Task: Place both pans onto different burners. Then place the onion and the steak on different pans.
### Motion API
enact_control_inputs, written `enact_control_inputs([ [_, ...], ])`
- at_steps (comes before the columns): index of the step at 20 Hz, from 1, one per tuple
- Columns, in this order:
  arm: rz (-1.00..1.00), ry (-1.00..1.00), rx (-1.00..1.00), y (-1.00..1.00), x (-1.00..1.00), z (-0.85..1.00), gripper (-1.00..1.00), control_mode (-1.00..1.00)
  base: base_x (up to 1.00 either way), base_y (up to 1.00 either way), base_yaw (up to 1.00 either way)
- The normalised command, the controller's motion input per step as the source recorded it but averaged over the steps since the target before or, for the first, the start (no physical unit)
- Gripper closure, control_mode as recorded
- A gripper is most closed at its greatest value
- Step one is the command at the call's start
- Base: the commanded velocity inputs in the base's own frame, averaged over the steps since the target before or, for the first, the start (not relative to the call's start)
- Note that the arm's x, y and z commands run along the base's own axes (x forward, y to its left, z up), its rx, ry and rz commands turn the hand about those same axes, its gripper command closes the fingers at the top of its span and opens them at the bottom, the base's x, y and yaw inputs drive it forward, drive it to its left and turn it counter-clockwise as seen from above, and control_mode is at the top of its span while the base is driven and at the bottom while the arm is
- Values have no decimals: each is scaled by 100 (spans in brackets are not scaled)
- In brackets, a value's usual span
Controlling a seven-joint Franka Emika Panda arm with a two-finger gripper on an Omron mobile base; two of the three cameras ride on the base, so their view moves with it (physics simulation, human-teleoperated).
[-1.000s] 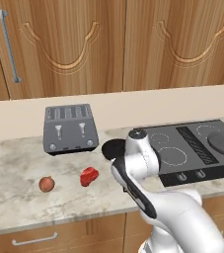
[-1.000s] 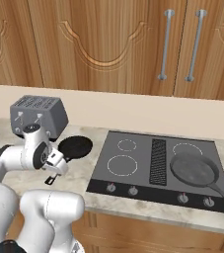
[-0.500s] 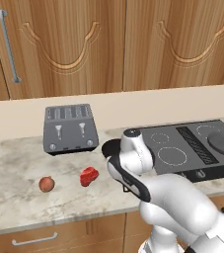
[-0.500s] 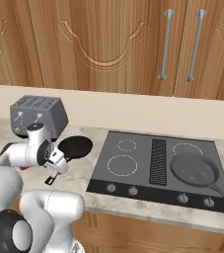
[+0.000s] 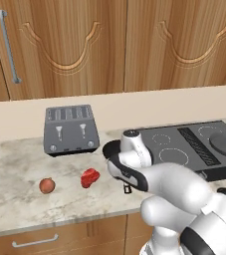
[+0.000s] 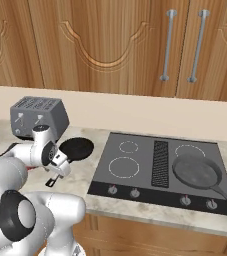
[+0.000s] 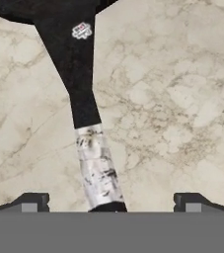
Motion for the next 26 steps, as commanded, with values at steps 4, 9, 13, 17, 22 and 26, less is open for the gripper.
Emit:
enact_control_inputs([
  [4, 0, 0, 0, 0, 0, -27, -100, -100, 0, 0, 0],
  [9, 0, 0, 0, 0, 4, -25, -100, -100, 0, 0, 0],
  [13, 0, 0, 0, 0, 6, -15, -100, -100, 0, 0, 0],
  [17, 0, 0, 0, 0, 6, -10, -100, -100, 0, 0, 0],
  [22, 0, 0, 0, 1, 5, -7, -100, -100, 0, 0, 0],
  [26, 0, 1, 0, 0, 0, -12, -100, -100, 0, 0, 0],
])
